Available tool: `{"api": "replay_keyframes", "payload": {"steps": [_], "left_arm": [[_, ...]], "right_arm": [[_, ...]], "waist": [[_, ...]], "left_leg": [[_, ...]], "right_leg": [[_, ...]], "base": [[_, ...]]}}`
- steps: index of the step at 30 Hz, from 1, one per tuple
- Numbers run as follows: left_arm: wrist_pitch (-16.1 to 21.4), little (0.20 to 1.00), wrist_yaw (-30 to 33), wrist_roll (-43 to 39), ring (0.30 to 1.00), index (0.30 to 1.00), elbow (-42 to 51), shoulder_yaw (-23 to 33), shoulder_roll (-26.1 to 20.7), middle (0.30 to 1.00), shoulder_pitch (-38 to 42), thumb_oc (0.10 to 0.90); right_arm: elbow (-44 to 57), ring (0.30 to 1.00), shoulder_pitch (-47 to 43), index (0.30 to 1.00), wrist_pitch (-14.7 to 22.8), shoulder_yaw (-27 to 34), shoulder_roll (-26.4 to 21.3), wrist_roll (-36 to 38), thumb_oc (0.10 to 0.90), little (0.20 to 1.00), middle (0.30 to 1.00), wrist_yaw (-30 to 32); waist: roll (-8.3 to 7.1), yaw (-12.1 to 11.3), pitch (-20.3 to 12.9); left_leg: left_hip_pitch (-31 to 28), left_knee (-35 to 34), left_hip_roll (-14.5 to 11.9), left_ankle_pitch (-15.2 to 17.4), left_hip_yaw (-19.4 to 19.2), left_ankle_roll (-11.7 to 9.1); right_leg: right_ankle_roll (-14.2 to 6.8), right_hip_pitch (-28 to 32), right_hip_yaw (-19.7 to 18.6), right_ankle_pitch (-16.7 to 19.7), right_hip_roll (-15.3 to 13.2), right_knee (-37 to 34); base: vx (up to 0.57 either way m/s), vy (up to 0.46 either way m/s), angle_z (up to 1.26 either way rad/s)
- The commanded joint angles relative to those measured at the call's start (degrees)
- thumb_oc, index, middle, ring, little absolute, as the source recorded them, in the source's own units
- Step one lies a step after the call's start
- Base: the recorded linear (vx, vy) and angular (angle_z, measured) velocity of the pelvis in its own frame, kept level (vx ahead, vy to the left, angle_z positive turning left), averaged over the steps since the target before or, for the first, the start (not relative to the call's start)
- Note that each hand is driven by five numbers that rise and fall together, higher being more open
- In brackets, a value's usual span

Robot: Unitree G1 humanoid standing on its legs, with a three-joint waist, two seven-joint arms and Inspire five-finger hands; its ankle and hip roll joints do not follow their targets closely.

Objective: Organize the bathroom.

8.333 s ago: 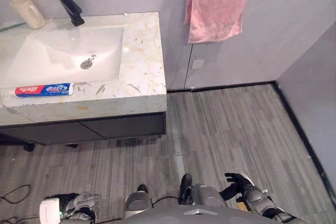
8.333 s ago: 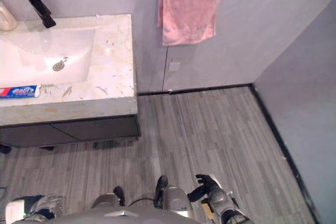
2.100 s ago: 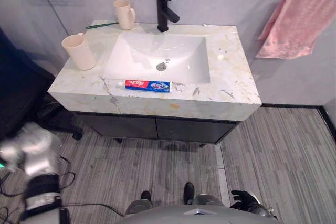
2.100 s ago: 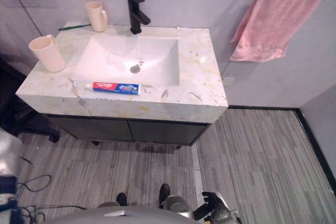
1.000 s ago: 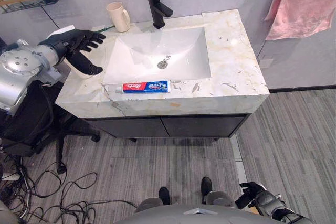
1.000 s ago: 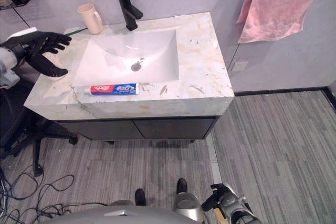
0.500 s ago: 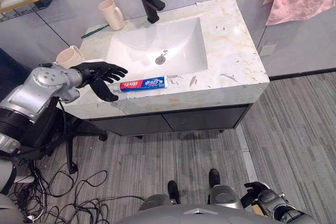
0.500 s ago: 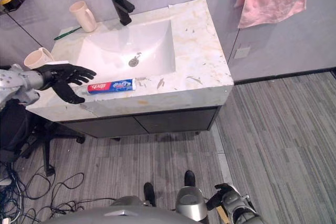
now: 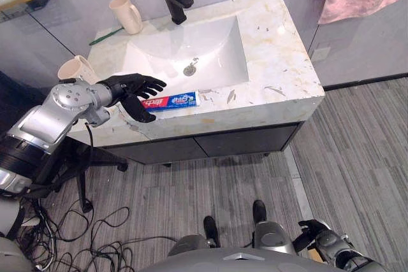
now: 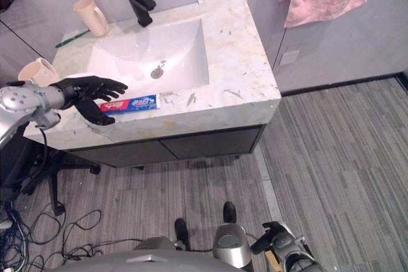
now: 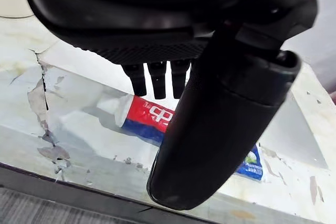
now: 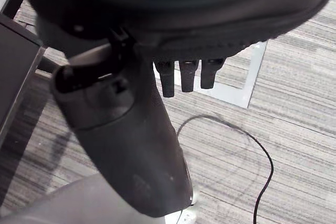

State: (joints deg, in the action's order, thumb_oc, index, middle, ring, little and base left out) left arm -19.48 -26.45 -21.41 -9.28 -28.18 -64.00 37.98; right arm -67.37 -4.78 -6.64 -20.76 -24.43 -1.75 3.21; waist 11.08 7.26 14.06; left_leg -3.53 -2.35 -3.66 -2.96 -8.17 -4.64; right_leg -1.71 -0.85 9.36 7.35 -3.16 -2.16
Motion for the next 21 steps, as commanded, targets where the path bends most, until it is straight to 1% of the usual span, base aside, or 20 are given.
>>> {"api": "replay_keyframes", "payload": {"steps": [1, 9, 15, 16, 17, 18, 19, 20, 21], "left_arm": [[1.0, 0.900, 2.2, 4.9, 0.900, 0.900, -3.9, 5.5, -4.6, 0.900, 5.4, 0.800], [2.3, 0.900, 2.8, 4.4, 0.900, 0.900, -5.1, 5.9, -4.6, 0.900, 4.9, 0.800], [2.2, 0.900, 2.4, 4.0, 0.900, 0.900, -5.0, 5.7, -4.0, 0.900, 5.1, 0.800], [2.3, 0.853, 2.0, 4.2, 0.853, 0.853, -5.3, 5.8, -3.8, 0.853, 5.0, 0.769], [2.0, 0.752, 1.8, 4.4, 0.752, 0.752, -5.2, 5.7, -3.6, 0.752, 4.9, 0.701], [1.8, 0.592, 1.7, 4.3, 0.592, 0.592, -5.1, 5.4, -3.5, 0.592, 4.9, 0.595], [1.8, 0.356, 1.6, 3.9, 0.356, 0.356, -5.1, 5.3, -3.3, 0.356, 4.9, 0.438], [1.8, 0.300, 1.6, 3.9, 0.300, 0.300, -5.1, 5.2, -3.2, 0.300, 4.9, 0.400], [1.6, 0.300, 1.8, 3.8, 0.300, 0.300, -5.0, 5.1, -2.9, 0.300, 4.8, 0.400]], "right_arm": [[-0.1, 0.900, 0.6, 0.900, 1.1, 0.2, -2.3, -0.2, 0.800, 0.900, 0.900, 1.0], [0.6, 0.900, 1.0, 0.900, 1.2, 0.6, -3.0, -0.3, 0.800, 0.900, 0.900, 1.0], [1.2, 0.900, 0.4, 0.900, 1.3, 0.6, -3.6, 0.4, 0.800, 0.900, 0.900, 1.3], [1.4, 0.900, 0.3, 0.900, 1.3, 0.7, -3.8, 0.4, 0.800, 0.900, 0.900, 1.2], [1.5, 0.900, 0.1, 0.900, 1.1, 0.7, -3.9, 0.3, 0.800, 0.900, 0.900, 1.1], [1.6, 0.900, 0.0, 0.900, 1.1, 0.6, -4.0, 0.3, 0.800, 0.900, 0.900, 1.0], [1.6, 0.900, -0.1, 0.900, 1.1, 0.6, -4.1, 0.3, 0.800, 0.900, 0.900, 0.8], [1.6, 0.900, -0.1, 0.900, 1.1, 0.6, -4.1, 0.3, 0.800, 0.900, 0.900, 0.8], [1.7, 0.900, -0.2, 0.900, 1.2, 0.7, -4.2, 0.2, 0.800, 0.900, 0.900, 0.7]], "waist": [[-1.56, 0.3, -2.6], [-0.78, 0.4, -1.7], [-0.41, 0.5, -1.0], [-0.33, 0.6, -0.8], [-0.30, 0.7, -0.6], [-0.28, 0.8, -0.5], [-0.29, 1.0, -0.3], [-0.29, 1.0, -0.3], [-0.26, 1.1, -0.2]], "left_leg": [[3.8, 11.4, -2.8, 1.9, -4.4, 0.9], [4.6, 11.3, -2.6, 1.5, -4.5, 0.9], [5.3, 11.6, -2.7, 1.3, -4.6, 0.8], [5.4, 11.7, -2.7, 1.1, -4.7, 0.7], [5.4, 11.8, -2.7, 1.1, -4.7, 0.8], [5.5, 11.8, -2.7, 1.0, -4.8, 0.7], [5.5, 11.8, -2.7, 0.9, -4.8, 0.7], [5.5, 11.8, -2.7, 0.9, -4.9, 0.7], [5.5, 11.8, -2.8, 0.8, -5.0, 0.6]], "right_leg": [[-4.2, -1.7, -4.0, -9.8, -2.7, 5.3], [-4.0, -2.5, -3.3, -10.2, -3.2, 6.0], [-3.9, -3.4, -3.0, -10.6, -3.4, 6.8], [-3.8, -3.6, -3.1, -10.6, -3.4, 7.0], [-3.8, -3.7, -3.2, -10.7, -3.4, 7.1], [-3.8, -3.8, -3.3, -10.7, -3.3, 7.1], [-3.7, -3.9, -3.4, -10.7, -3.3, 7.2], [-3.7, -3.9, -3.4, -10.7, -3.3, 7.2], [-3.7, -4.0, -3.5, -10.7, -3.2, 7.2]], "base": [[0.00, 0.000, 0.00], [0.00, 0.000, 0.00], [0.00, 0.000, 0.00], [0.00, 0.000, 0.00], [0.00, 0.000, 0.00], [0.00, 0.000, 0.00], [0.00, 0.000, 0.00], [0.00, 0.000, 0.00], [0.00, 0.000, 0.00]]}}
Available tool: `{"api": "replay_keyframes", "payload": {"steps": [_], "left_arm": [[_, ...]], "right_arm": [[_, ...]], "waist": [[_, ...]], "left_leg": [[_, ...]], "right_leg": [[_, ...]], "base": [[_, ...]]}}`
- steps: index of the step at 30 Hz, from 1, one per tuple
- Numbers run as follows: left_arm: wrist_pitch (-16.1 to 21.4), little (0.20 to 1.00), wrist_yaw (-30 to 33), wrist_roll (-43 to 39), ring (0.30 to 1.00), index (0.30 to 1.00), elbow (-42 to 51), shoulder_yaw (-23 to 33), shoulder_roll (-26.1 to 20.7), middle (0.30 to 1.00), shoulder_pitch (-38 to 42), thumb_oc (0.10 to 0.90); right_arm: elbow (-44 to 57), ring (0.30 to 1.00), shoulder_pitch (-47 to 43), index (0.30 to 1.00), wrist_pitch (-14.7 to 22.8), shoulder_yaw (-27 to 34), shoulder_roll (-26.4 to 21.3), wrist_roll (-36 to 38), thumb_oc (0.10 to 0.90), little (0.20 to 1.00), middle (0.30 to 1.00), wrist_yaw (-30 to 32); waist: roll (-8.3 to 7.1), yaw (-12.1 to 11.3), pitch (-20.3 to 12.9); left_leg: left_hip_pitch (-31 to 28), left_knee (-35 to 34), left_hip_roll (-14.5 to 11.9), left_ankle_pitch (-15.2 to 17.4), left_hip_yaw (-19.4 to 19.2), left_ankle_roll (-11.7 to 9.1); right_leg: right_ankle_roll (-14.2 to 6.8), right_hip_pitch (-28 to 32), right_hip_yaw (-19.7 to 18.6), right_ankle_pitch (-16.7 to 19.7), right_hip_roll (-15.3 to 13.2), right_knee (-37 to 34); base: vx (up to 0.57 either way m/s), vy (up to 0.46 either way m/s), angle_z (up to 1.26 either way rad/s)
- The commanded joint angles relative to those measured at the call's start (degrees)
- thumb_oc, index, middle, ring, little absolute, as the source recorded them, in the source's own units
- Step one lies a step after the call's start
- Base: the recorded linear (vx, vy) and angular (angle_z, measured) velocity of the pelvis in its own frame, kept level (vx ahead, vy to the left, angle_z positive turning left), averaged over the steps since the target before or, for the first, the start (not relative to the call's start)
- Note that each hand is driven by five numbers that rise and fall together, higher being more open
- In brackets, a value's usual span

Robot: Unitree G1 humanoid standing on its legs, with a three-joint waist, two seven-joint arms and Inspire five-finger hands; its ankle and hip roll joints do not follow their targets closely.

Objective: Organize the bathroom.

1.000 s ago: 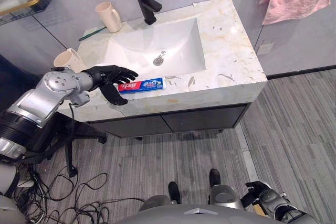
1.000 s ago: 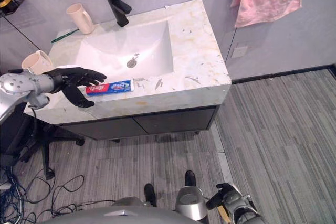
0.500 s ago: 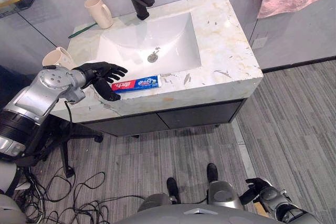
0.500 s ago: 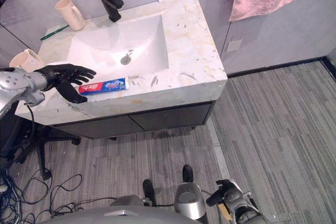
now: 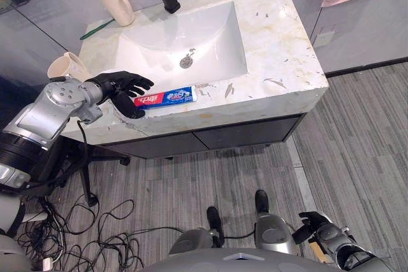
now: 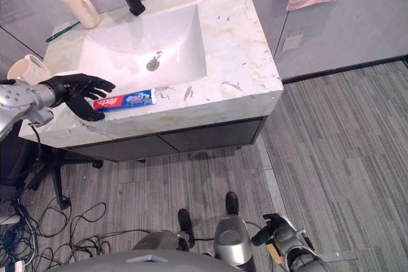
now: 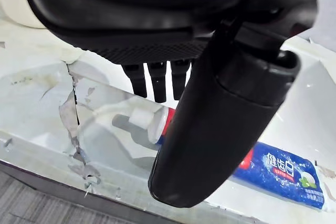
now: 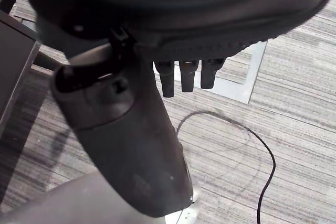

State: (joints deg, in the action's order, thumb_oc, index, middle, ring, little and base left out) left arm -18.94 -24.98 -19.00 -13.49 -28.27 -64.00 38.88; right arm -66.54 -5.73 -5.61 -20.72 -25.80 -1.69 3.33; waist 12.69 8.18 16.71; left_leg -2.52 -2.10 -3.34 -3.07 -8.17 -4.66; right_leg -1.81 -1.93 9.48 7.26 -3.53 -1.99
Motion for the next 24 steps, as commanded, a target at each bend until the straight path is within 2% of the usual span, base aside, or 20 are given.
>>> {"api": "replay_keyframes", "payload": {"steps": [1, 9, 19, 24], "left_arm": [[0.8, 0.300, 0.5, 0.8, 0.300, 0.300, -0.3, 5.1, -2.8, 0.300, 3.7, 0.400], [0.2, 0.300, 3.0, 0.5, 0.300, 0.300, 1.0, 5.6, -1.4, 0.300, 2.2, 0.400], [0.3, 0.300, 2.8, 0.8, 0.300, 0.300, 1.8, 7.0, -0.2, 0.300, 0.4, 0.400], [-0.1, 0.300, 5.6, -4.7, 0.300, 0.300, 2.4, 8.3, 0.5, 0.300, -0.5, 0.400]], "right_arm": [[1.0, 0.900, 0.8, 0.900, 0.2, 0.7, -3.0, 0.0, 0.800, 0.900, 0.900, 0.5], [1.0, 0.900, 1.2, 0.900, 0.7, 0.6, -2.7, -0.1, 0.800, 0.900, 0.900, 1.0], [1.1, 0.900, 1.1, 0.900, 0.4, 0.8, -2.5, 0.4, 0.800, 0.900, 0.900, 1.4], [1.0, 0.900, 1.1, 0.900, 0.2, 1.0, -2.4, 0.5, 0.800, 0.900, 0.900, 1.3]], "waist": [[-1.83, 0.3, -2.7], [-1.74, 0.6, -2.4], [-2.23, 0.2, -2.7], [-2.55, 0.0, -2.9]], "left_leg": [[4.6, 11.6, -3.1, 0.8, -5.1, 0.6], [4.7, 11.9, -3.1, 0.4, -5.4, 0.5], [4.6, 12.1, -3.3, 0.5, -5.4, 0.5], [4.6, 12.1, -3.3, 0.6, -5.2, 0.5]], "right_leg": [[-3.6, -3.0, -3.7, -10.5, -2.9, 7.0], [-3.5, -2.8, -3.9, -10.5, -2.8, 6.8], [-3.3, -2.4, -3.6, -10.5, -2.8, 6.6], [-3.3, -2.1, -3.6, -10.6, -2.7, 6.5]], "base": [[0.00, 0.000, 0.00], [0.00, 0.000, 0.00], [0.00, 0.000, 0.00], [0.01, -0.003, 0.01]]}}
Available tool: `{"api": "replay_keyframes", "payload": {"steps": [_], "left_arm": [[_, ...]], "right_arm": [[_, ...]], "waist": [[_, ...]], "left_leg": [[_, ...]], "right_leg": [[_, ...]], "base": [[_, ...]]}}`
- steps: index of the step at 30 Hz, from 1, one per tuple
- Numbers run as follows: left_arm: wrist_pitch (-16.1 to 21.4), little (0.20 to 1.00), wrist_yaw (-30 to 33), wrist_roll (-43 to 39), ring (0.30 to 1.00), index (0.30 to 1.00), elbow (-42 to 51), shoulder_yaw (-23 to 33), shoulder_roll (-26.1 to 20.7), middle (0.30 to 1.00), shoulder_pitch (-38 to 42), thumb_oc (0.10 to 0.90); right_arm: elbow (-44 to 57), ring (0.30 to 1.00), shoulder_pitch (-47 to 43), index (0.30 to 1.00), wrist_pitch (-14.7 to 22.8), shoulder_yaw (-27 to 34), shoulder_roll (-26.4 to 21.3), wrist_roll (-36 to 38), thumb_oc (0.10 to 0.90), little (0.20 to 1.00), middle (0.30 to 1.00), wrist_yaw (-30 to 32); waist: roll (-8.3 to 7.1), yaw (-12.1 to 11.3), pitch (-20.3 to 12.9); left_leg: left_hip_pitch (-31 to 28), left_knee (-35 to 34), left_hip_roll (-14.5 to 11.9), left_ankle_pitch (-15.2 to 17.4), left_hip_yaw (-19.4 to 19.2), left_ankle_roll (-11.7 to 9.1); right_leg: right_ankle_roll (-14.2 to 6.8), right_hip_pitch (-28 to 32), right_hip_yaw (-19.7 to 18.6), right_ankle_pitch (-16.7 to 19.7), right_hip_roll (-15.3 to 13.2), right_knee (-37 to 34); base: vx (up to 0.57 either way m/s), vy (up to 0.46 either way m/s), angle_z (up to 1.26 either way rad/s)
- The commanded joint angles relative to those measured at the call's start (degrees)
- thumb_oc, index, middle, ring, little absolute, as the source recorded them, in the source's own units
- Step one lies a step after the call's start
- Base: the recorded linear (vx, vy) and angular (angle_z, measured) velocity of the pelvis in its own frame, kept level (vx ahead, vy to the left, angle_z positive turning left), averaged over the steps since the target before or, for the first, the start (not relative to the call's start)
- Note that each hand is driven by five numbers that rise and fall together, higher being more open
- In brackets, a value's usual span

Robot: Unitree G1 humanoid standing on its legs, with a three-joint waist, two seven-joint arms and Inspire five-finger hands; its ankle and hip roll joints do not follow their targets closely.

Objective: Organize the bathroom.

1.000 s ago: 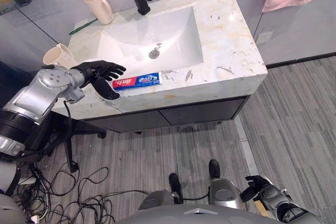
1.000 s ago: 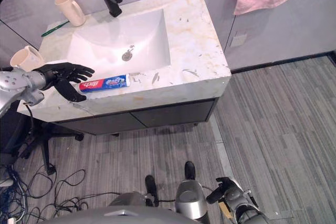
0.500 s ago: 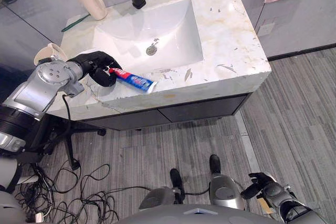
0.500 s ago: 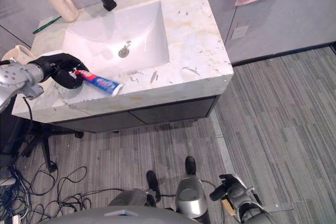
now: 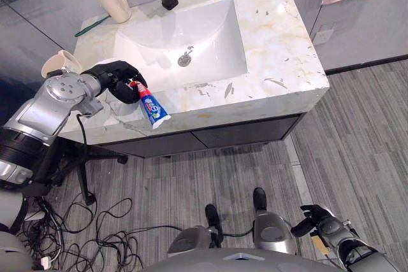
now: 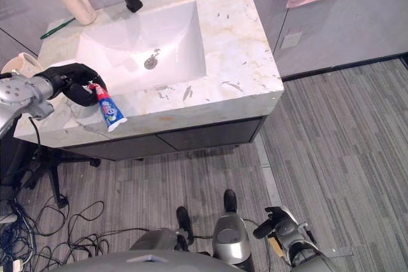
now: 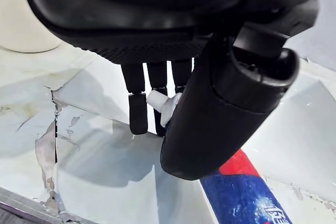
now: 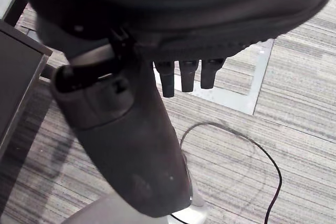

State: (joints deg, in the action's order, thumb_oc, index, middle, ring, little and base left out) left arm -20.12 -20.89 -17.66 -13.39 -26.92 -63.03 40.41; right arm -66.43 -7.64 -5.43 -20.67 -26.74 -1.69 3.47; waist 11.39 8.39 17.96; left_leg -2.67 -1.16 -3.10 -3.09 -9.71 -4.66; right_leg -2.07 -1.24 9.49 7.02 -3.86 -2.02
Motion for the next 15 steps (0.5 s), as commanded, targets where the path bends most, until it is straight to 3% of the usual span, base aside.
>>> {"api": "replay_keyframes", "payload": {"steps": [1, 2, 4, 6, 11, 15], "left_arm": [[1.1, 0.300, 5.3, -14.0, 0.300, 0.300, 2.9, 8.7, 0.6, 0.300, -3.3, 0.400], [1.1, 0.300, 5.3, -14.0, 0.300, 0.300, 2.9, 8.7, 0.6, 0.300, -3.3, 0.400], [0.9, 0.300, 8.9, -24.7, 0.300, 0.300, 5.3, 13.7, 4.5, 0.300, -5.9, 0.400], [0.5, 0.300, 10.1, -28.2, 0.300, 0.300, 6.9, 15.5, 6.1, 0.300, -7.1, 0.400], [-0.5, 0.300, 12.8, -31.1, 0.300, 0.300, 11.0, 18.5, 9.7, 0.300, -9.1, 0.400], [-2.1, 0.300, 15.1, -34.9, 0.300, 0.300, 13.8, 20.8, 11.5, 0.300, -10.5, 0.400]], "right_arm": [[0.9, 0.900, 3.4, 0.900, 0.1, 0.9, -1.2, 0.6, 0.800, 0.900, 0.900, 1.2], [0.9, 0.900, 3.4, 0.900, 0.1, 0.9, -1.2, 0.6, 0.800, 0.900, 0.900, 1.2], [0.5, 0.900, 4.1, 0.900, 0.4, 1.0, -0.1, 1.0, 0.800, 0.900, 0.900, 1.7], [0.4, 0.900, 4.4, 0.900, 0.6, 1.2, 0.4, 1.3, 0.800, 0.900, 0.900, 2.1], [0.4, 0.900, 4.4, 0.900, 0.7, 1.5, 1.0, 2.3, 0.800, 0.900, 0.900, 3.5], [0.2, 0.900, 5.2, 0.900, 0.6, 4.0, 0.6, 5.1, 0.800, 0.900, 0.900, 7.0]], "waist": [[-1.53, -0.3, -4.4], [-1.53, -0.3, -4.4], [-2.20, -0.8, -4.8], [-2.52, -1.0, -4.9], [-3.12, -1.4, -4.9], [-4.52, -1.5, -5.4]], "left_leg": [[4.5, 10.8, -3.5, 0.7, -3.5, 0.5], [4.5, 10.8, -3.5, 0.7, -3.5, 0.5], [4.1, 10.6, -3.6, 0.7, -3.4, 0.5], [4.1, 10.6, -3.8, 0.8, -3.3, 0.6], [4.1, 10.5, -4.0, 0.9, -2.9, 0.5], [4.0, 10.9, -4.5, 1.0, -2.8, 0.3]], "right_leg": [[-3.1, -2.5, -3.6, -10.3, -2.3, 6.2], [-3.1, -2.5, -3.6, -10.3, -2.3, 6.2], [-3.0, -2.0, -3.5, -10.4, -2.0, 6.0], [-3.0, -1.9, -3.5, -10.4, -2.0, 5.9], [-3.0, -2.0, -3.5, -10.4, -1.7, 6.0], [-3.0, -1.2, -3.7, -10.1, -1.1, 5.3]], "base": [[0.00, 0.000, 0.00], [0.04, -0.029, 0.04], [0.03, -0.046, 0.03], [0.01, -0.040, 0.09], [0.00, -0.044, 0.10], [0.02, -0.079, -0.01]]}}
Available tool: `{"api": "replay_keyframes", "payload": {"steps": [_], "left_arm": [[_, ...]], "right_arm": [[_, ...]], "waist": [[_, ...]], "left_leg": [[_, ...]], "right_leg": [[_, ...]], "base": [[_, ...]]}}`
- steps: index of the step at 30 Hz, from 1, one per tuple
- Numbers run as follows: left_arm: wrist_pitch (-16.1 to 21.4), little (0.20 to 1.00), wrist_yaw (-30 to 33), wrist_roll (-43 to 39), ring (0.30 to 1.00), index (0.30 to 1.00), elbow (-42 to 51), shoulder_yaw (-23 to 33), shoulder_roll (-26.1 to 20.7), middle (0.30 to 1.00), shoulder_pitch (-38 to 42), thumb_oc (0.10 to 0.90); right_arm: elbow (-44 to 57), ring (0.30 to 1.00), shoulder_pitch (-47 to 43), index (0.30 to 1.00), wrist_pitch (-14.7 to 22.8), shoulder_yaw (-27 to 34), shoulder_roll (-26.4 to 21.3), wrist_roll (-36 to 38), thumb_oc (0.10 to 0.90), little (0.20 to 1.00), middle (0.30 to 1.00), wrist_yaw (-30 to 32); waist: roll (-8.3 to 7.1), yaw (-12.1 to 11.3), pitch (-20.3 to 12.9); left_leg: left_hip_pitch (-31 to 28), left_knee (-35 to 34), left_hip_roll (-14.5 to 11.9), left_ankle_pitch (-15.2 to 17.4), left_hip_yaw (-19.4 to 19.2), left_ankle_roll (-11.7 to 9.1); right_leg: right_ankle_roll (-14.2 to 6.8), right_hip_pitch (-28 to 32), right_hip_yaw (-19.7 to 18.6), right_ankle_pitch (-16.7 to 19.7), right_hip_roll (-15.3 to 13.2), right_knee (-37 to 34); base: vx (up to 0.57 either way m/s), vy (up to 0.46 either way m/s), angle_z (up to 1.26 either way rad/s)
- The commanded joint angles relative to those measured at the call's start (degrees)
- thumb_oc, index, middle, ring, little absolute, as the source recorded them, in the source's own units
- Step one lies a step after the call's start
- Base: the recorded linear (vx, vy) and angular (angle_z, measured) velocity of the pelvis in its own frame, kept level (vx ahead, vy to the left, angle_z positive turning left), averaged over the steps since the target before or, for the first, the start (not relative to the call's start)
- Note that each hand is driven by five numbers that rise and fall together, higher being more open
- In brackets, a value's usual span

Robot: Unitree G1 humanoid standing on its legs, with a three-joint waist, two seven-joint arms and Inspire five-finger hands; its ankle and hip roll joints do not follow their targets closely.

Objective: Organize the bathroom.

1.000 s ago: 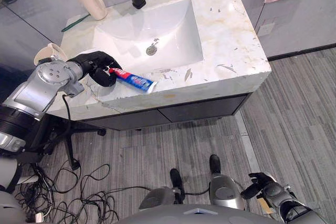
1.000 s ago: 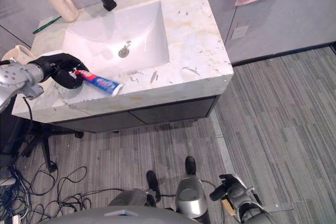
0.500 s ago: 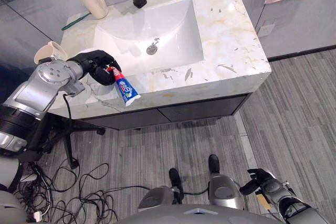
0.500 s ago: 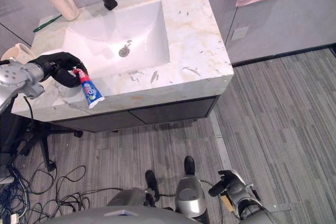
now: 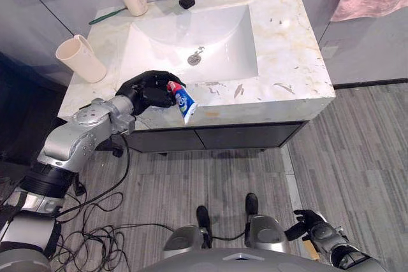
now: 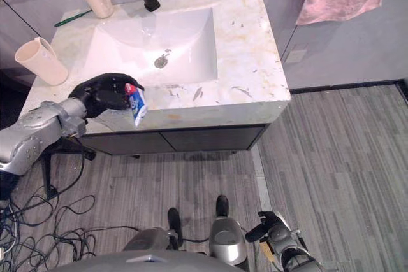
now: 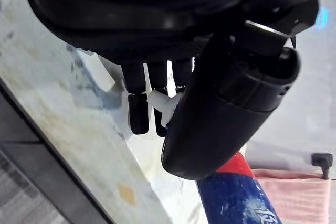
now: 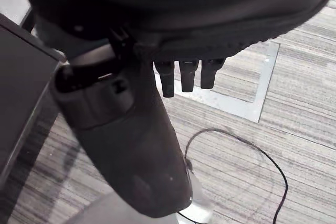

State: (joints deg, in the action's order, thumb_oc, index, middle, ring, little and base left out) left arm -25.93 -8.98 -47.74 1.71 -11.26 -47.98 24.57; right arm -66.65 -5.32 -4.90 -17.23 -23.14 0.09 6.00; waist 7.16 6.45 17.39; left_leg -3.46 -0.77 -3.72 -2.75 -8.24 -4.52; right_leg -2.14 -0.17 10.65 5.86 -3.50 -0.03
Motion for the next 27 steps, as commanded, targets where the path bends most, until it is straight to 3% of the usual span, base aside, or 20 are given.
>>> {"api": "replay_keyframes", "payload": {"steps": [1, 6, 9, 12, 13, 16, 18, 20, 25, 27], "left_arm": [[3.5, 0.300, 3.6, -5.3, 0.300, 0.300, -0.9, 5.4, -3.5, 0.300, 5.1, 0.400], [2.5, 0.300, 6.0, -8.3, 0.300, 0.300, 0.8, 7.0, -3.7, 0.300, 4.5, 0.400], [2.0, 0.300, 9.4, -13.5, 0.300, 0.300, 2.0, 10.2, -4.1, 0.300, 3.5, 0.400], [0.3, 0.300, 11.6, -17.0, 0.300, 0.300, 1.0, 12.8, -4.3, 0.300, 4.3, 0.400], [-0.3, 0.300, 11.7, -17.5, 0.300, 0.300, 0.4, 13.1, -4.9, 0.300, 4.9, 0.400], [-1.2, 0.300, 11.5, -18.4, 0.300, 0.300, -1.9, 13.5, -5.8, 0.300, 7.0, 0.400], [-2.0, 0.300, 11.5, -19.9, 0.300, 0.300, -4.9, 12.8, -7.1, 0.300, 9.8, 0.400], [-2.0, 0.300, 11.7, -20.7, 0.300, 0.300, -6.6, 12.1, -7.5, 0.300, 11.4, 0.400], [-1.7, 0.300, 13.1, -23.2, 0.300, 0.300, -9.7, 11.0, -8.1, 0.300, 14.4, 0.400], [-1.0, 0.300, 13.0, -23.4, 0.300, 0.300, -11.2, 10.7, -7.6, 0.300, 15.1, 0.400]], "right_arm": [[0.6, 0.900, 3.1, 0.900, 0.1, 1.1, -3.2, 3.9, 0.800, 0.900, 0.900, 5.1], [2.9, 0.900, 4.7, 0.900, 1.1, 5.1, -5.0, 7.0, 0.800, 0.900, 0.900, 9.0], [11.2, 0.900, 8.3, 0.900, 2.7, 12.9, -9.1, 11.7, 0.800, 0.900, 0.900, 13.4], [19.0, 0.900, 10.8, 0.900, 10.7, 22.4, -12.9, 14.9, 0.800, 0.900, 0.900, 18.6], [21.6, 0.900, 11.0, 0.900, 11.4, 24.7, -14.0, 13.9, 0.800, 0.900, 0.900, 19.7], [27.4, 0.900, 10.9, 0.900, 15.4, 30.6, -17.3, 12.2, 0.800, 0.900, 0.900, 19.1], [34.3, 0.900, 9.3, 0.900, 16.1, 35.1, -21.0, 10.9, 0.800, 0.900, 0.900, 18.7], [36.3, 0.900, 7.9, 0.900, 17.4, 36.4, -22.6, 12.6, 0.800, 0.900, 0.900, 16.0], [50.2, 0.900, 3.0, 0.900, 15.3, 36.2, -26.2, 9.5, 0.800, 0.900, 0.900, 13.2], [55.5, 0.900, -0.7, 0.900, 16.2, 34.6, -27.5, 11.6, 0.800, 0.900, 0.900, 10.6]], "waist": [[-0.63, 0.4, -4.8], [-2.19, 0.8, -4.9], [-4.11, 1.9, -5.0], [-5.19, 3.2, -5.4], [-5.38, 3.5, -5.6], [-5.44, 4.1, -5.8], [-5.14, 4.6, -6.2], [-4.94, 4.7, -6.4], [-4.38, 4.7, -7.0], [-4.10, 4.4, -7.1]], "left_leg": [[4.8, 10.5, -4.0, 0.8, -4.3, 0.2], [4.5, 10.4, -4.5, 1.0, -4.4, 0.3], [3.9, 10.0, -4.9, 1.5, -4.8, 0.3], [3.0, 9.2, -5.1, 2.2, -5.0, 0.4], [3.1, 9.1, -5.2, 2.1, -5.2, 0.3], [2.8, 8.8, -5.2, 2.6, -5.5, 0.3], [2.3, 8.4, -5.0, 3.6, -5.8, 0.5], [2.2, 8.1, -4.9, 3.9, -5.9, 0.5], [1.7, 7.4, -4.6, 4.4, -6.7, 0.6], [1.8, 7.2, -4.5, 4.5, -7.1, 0.7]], "right_leg": [[-3.0, -2.2, -4.8, -8.8, -1.4, 3.2], [-3.2, -1.8, -4.9, -8.3, -1.1, 2.6], [-3.3, -1.5, -4.9, -7.7, -0.8, 2.1], [-3.6, -1.1, -5.1, -7.7, -0.6, 1.9], [-3.6, -1.4, -5.2, -7.6, -0.5, 2.0], [-3.8, -1.4, -5.3, -7.6, -0.4, 1.9], [-4.0, -1.1, -5.5, -8.1, -0.3, 1.8], [-4.0, -1.1, -5.6, -8.2, -0.3, 1.8], [-4.1, -1.1, -5.8, -8.7, -0.4, 1.7], [-4.1, -1.4, -6.1, -8.7, -0.5, 1.8]], "base": [[0.02, -0.092, -0.07], [0.01, -0.071, -0.06], [0.01, -0.095, -0.02], [0.02, -0.063, -0.03], [0.00, 0.000, 0.00], [0.00, -0.002, -0.05], [0.02, 0.024, -0.11], [0.02, 0.031, -0.12], [0.02, 0.045, -0.05], [0.00, 0.057, -0.09]]}}
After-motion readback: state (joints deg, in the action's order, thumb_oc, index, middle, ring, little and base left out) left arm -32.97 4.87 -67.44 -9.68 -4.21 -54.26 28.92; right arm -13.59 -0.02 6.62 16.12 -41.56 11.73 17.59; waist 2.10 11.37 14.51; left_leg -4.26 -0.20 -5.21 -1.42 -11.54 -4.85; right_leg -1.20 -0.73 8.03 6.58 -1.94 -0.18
